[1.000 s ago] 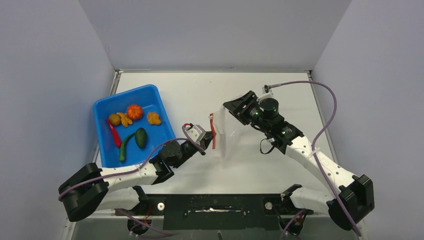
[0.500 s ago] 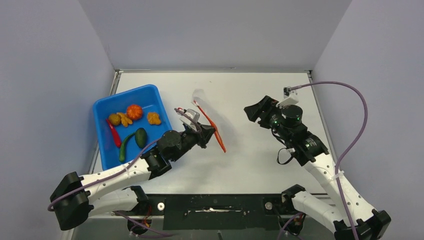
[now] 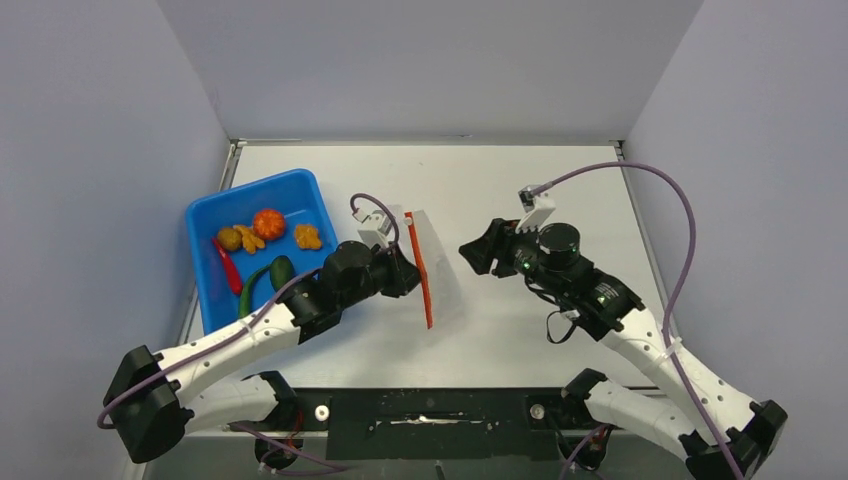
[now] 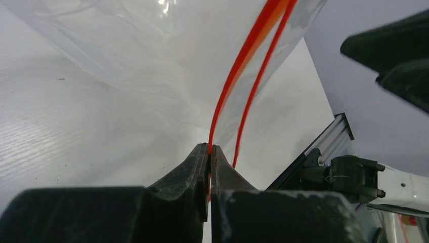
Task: Place the food in the zip-top bag and seal the zipper
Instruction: Open the zipper of the food storage bag.
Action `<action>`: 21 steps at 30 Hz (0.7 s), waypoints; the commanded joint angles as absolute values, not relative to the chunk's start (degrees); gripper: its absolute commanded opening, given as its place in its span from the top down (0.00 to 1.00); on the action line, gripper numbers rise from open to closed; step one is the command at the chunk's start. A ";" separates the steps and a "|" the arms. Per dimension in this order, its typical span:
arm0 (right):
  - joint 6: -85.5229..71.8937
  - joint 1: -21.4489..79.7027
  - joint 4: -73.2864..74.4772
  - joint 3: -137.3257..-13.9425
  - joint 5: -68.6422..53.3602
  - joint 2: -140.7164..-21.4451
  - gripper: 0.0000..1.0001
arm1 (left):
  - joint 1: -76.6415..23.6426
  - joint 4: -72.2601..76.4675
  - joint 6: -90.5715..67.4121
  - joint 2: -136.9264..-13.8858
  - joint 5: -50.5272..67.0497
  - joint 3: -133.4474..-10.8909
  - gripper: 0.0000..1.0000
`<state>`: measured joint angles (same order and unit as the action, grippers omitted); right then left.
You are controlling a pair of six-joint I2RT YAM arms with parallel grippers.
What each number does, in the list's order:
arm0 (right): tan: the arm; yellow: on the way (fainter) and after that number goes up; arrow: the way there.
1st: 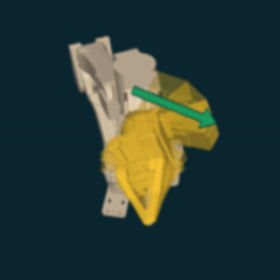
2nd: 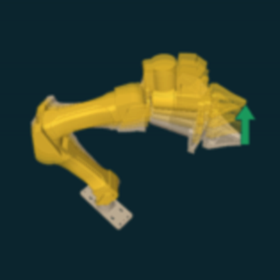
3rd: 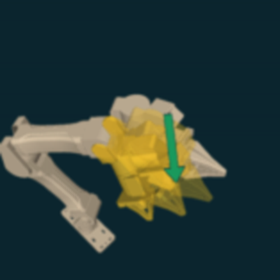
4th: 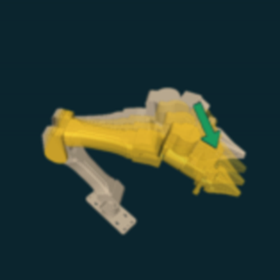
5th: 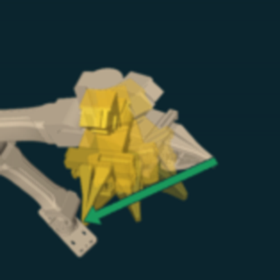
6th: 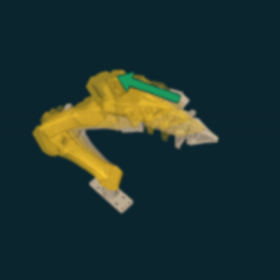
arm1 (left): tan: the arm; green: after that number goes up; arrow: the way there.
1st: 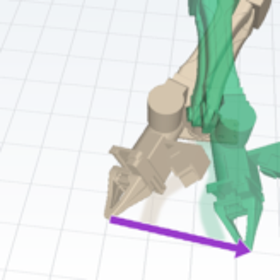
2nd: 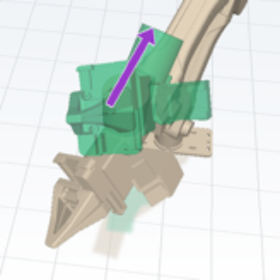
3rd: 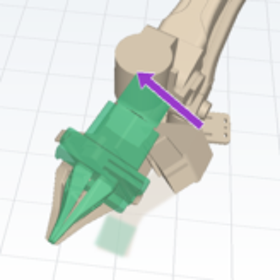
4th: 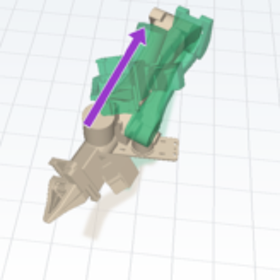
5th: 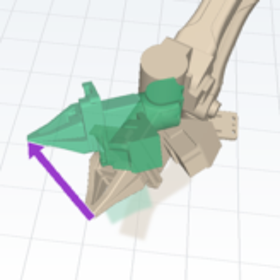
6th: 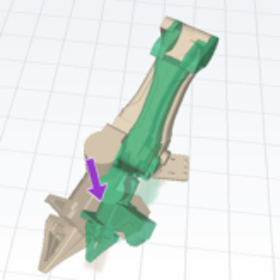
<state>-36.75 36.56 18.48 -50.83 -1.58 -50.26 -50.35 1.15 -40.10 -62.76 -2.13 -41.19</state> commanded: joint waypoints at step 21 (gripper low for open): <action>-29.89 57.88 20.93 -62.80 18.69 -64.72 0.45 | -45.70 -1.05 -49.94 -58.33 3.70 -49.36 1.00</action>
